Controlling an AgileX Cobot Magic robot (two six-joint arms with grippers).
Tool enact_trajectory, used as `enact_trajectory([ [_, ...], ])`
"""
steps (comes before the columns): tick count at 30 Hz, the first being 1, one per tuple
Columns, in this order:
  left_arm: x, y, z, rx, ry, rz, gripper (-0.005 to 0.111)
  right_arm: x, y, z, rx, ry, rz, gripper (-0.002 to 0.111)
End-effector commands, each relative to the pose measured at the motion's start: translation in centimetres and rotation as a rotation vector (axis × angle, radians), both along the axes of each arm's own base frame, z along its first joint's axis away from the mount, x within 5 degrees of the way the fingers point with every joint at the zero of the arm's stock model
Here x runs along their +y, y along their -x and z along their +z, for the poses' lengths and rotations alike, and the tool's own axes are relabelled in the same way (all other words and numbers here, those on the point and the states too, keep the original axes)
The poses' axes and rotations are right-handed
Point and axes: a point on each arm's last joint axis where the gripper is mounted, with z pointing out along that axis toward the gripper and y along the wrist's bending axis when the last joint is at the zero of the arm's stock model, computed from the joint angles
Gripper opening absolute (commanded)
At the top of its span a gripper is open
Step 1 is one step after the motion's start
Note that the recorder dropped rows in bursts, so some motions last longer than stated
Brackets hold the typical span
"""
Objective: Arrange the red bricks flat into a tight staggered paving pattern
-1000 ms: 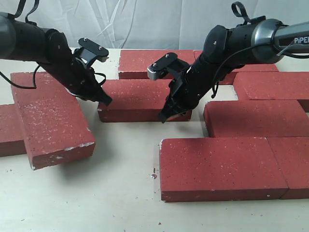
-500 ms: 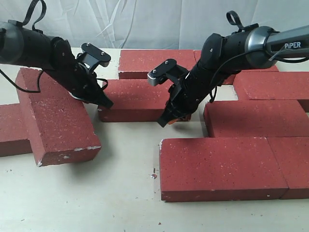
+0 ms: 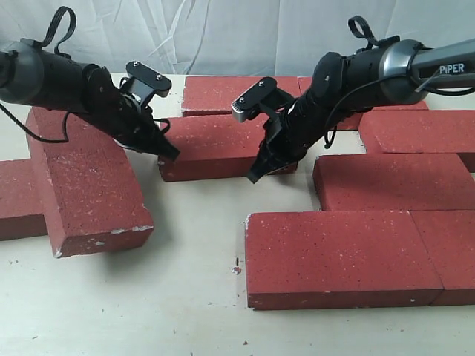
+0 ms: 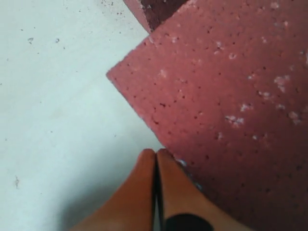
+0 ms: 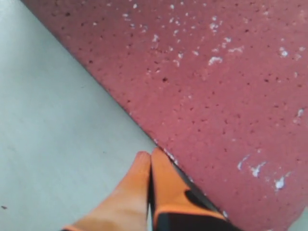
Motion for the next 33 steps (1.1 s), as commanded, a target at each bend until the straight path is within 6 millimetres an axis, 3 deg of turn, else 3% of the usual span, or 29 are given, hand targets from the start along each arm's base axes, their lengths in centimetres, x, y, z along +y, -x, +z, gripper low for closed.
enact_trajectory([
  [1, -0.8, -0.1, 0.2, -0.039, 0.006, -0.026, 0.0, -0.6, -0.5, 0.3, -0.013, -0.003, -0.03, -0.001],
  [7, -1.4, -0.2, 0.4, -0.077, 0.012, -0.037, 0.0, -0.7, -0.2, 0.2, 0.022, 0.001, -0.022, -0.001],
  [17, -2.0, -0.6, 1.0, -0.166, 0.032, -0.04, 0.0, -0.9, 0.9, 2.3, 0.077, 0.007, 0.011, -0.001],
  [23, -1.3, -0.2, 1.5, -0.106, -0.002, -0.057, 0.0, -0.5, 2.3, 2.1, 0.207, 0.014, 0.049, -0.001],
  [27, -0.3, 0.4, 2.5, -0.029, 0.01, -0.015, 0.0, 0.0, 2.2, 2.0, 0.163, 0.017, 0.082, -0.001],
  [33, -0.8, -0.4, -0.3, 0.026, 0.017, 0.002, 0.0, 0.2, 1.0, 0.1, 0.097, 0.01, 0.037, -0.001],
])
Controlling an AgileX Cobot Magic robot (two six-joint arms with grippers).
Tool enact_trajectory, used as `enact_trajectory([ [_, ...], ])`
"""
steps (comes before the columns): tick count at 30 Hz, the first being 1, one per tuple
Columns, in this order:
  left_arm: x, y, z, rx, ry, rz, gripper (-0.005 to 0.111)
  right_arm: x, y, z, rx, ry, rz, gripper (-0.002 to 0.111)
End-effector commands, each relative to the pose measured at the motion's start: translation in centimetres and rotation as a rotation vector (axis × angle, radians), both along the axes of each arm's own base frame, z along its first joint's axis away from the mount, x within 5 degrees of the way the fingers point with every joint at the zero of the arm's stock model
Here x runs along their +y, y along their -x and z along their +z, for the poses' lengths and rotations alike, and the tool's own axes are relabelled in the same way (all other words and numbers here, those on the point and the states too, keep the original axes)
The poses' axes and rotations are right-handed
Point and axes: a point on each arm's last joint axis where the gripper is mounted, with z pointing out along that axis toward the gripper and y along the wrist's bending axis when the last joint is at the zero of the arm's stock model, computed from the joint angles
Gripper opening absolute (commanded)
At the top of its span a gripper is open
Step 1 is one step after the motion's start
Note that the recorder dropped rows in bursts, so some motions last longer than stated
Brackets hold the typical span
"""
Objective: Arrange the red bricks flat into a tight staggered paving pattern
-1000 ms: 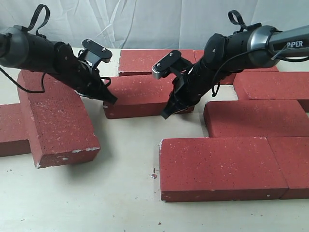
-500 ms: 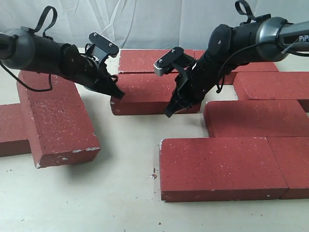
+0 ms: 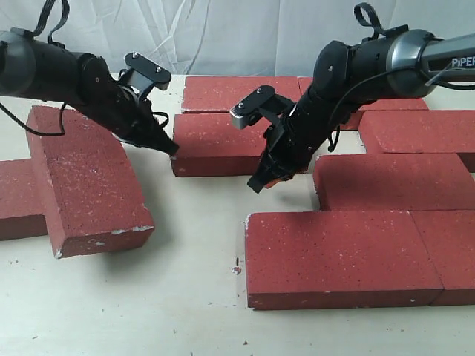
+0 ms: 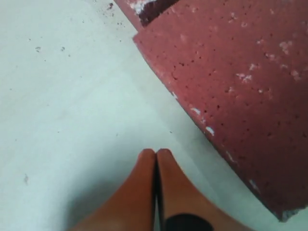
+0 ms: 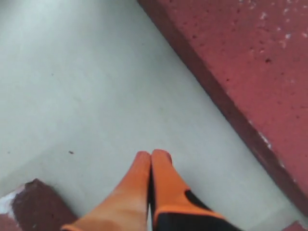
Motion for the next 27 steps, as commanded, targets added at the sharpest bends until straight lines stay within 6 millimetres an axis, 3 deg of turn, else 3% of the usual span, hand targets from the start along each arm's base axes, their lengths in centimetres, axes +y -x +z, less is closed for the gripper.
enact_trajectory([
  [1, -0.8, -0.9, -1.9, 0.031, 0.024, 0.022, 0.0, 0.1, -0.9, -0.9, -0.053, -0.005, -0.02, -0.001],
  [7, -3.3, -1.5, -3.9, 0.013, 0.03, -0.023, 0.0, -0.1, -1.2, -1.0, -0.1, 0.023, -0.003, -0.001],
  [18, -4.6, -1.5, -3.6, -0.039, 0.06, -0.027, 0.0, -1.9, -2.2, -1.0, -0.118, 0.05, -0.051, -0.001],
  [27, -5.0, -1.3, -3.7, -0.049, 0.037, -0.064, 0.0, -2.2, -0.7, 2.6, -0.068, 0.037, -0.04, -0.001],
])
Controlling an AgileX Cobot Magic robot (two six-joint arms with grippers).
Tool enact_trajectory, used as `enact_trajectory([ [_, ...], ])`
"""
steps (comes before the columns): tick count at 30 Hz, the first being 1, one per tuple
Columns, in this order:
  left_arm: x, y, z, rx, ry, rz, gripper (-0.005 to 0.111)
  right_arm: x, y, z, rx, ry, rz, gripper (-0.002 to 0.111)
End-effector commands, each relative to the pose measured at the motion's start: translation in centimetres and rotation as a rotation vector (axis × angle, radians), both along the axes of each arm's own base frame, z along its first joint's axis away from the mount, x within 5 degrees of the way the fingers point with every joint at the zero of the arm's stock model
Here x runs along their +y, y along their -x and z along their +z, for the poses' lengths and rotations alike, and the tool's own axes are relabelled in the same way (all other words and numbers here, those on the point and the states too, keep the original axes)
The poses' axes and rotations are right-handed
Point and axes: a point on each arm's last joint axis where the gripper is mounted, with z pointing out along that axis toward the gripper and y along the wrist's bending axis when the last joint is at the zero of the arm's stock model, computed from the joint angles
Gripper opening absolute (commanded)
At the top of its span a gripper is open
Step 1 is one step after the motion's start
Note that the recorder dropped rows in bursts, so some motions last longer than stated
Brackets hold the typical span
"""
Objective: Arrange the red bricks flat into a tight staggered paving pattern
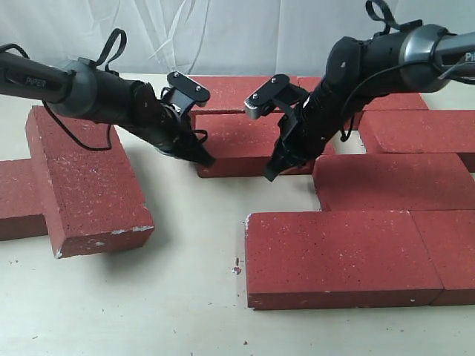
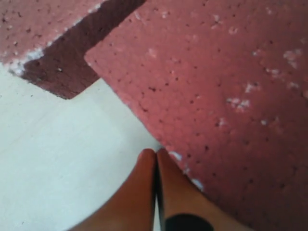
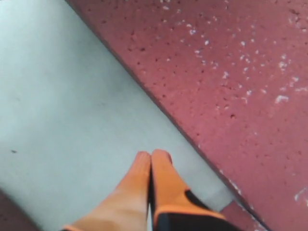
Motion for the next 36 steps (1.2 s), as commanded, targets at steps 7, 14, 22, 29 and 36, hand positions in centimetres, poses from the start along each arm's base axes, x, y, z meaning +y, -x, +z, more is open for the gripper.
enact_trajectory([
  [7, 1.9, 0.0, 1.5, 0.058, -0.034, 0.005, 0.0, -1.1, 2.5, 5.4, 0.055, 0.02, 0.044, -0.001],
  [14, 1.9, 0.3, 2.4, 0.103, 0.011, 0.056, 0.0, -2.7, 4.3, 7.4, -0.05, 0.072, 0.04, -0.001],
  [22, 0.7, -0.6, 0.9, 0.212, 0.063, 0.109, 0.0, -4.3, 5.1, 8.2, -0.156, 0.117, -0.001, -0.001],
  [29, -0.9, -0.9, 0.8, 0.185, 0.12, 0.123, 0.0, -9.2, 3.5, 7.4, -0.178, 0.089, -0.183, -0.001],
  [36, -2.5, -1.5, 0.4, 0.184, 0.159, 0.122, 0.0, -12.2, 2.7, 7.5, -0.162, 0.026, -0.331, -0.001],
])
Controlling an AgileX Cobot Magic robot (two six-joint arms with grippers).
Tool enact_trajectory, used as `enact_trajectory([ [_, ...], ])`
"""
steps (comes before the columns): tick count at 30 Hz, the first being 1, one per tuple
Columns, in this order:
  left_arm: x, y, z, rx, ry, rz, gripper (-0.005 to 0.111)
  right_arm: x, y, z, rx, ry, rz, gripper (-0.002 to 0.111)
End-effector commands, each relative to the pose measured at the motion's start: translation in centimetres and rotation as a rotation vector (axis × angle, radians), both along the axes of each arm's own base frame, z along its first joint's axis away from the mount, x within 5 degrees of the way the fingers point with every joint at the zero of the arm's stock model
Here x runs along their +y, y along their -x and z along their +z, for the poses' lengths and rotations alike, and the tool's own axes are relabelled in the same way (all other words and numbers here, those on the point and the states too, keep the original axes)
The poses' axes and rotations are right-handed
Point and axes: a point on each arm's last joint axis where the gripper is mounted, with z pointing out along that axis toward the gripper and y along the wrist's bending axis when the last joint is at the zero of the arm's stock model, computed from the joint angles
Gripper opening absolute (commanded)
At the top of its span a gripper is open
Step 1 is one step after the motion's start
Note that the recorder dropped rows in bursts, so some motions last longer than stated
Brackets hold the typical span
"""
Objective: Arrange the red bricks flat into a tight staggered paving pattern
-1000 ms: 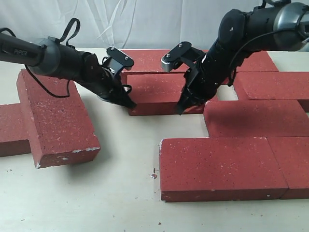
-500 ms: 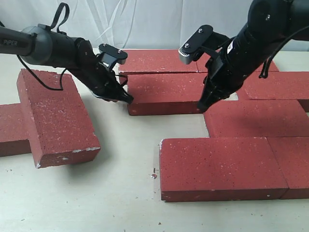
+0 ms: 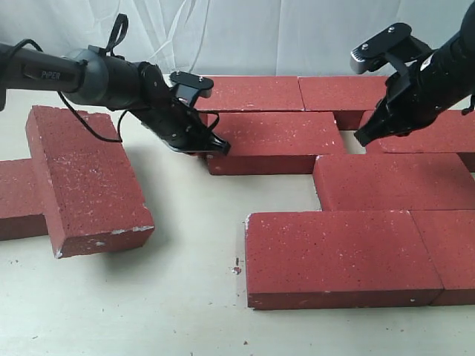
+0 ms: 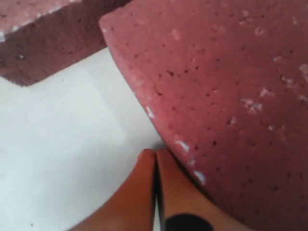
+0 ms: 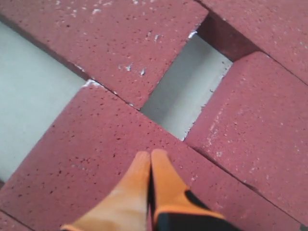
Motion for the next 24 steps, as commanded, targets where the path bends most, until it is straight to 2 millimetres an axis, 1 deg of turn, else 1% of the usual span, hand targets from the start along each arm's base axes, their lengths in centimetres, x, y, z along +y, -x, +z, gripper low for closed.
enact_trajectory([
  [1, -1.3, -0.3, -0.2, -0.008, 0.029, 0.005, 0.0, -0.9, -0.1, 0.3, -0.015, -0.03, -0.049, -0.001],
  [4, -1.6, -0.5, -0.3, -0.002, 0.054, 0.021, 0.0, -0.8, -0.3, 0.4, -0.031, -0.038, -0.053, -0.001],
  [10, -1.8, -0.5, -1.4, 0.024, 0.056, 0.028, 0.0, -0.8, -0.3, 0.4, -0.035, -0.048, -0.055, -0.001],
  [12, -2.4, -0.3, -1.4, 0.018, 0.055, 0.005, 0.0, -0.8, -0.3, 0.4, -0.039, -0.048, -0.055, -0.001],
  [15, -4.0, 0.0, -0.7, -0.005, 0.072, -0.033, 0.0, -0.8, -0.3, 0.4, -0.041, -0.048, -0.056, -0.001],
  [17, -4.5, 0.2, -0.9, -0.014, 0.075, -0.036, 0.0, -0.8, -0.3, 0.4, -0.041, -0.05, -0.056, -0.001],
  [21, -4.9, -0.3, -2.3, 0.005, 0.085, -0.022, 0.0, -0.7, -0.3, 0.4, -0.04, -0.054, -0.059, -0.001],
  [24, -4.9, -0.5, -2.3, -0.008, 0.087, -0.02, 0.0, -0.7, -0.4, 0.5, -0.049, -0.054, -0.06, -0.001],
])
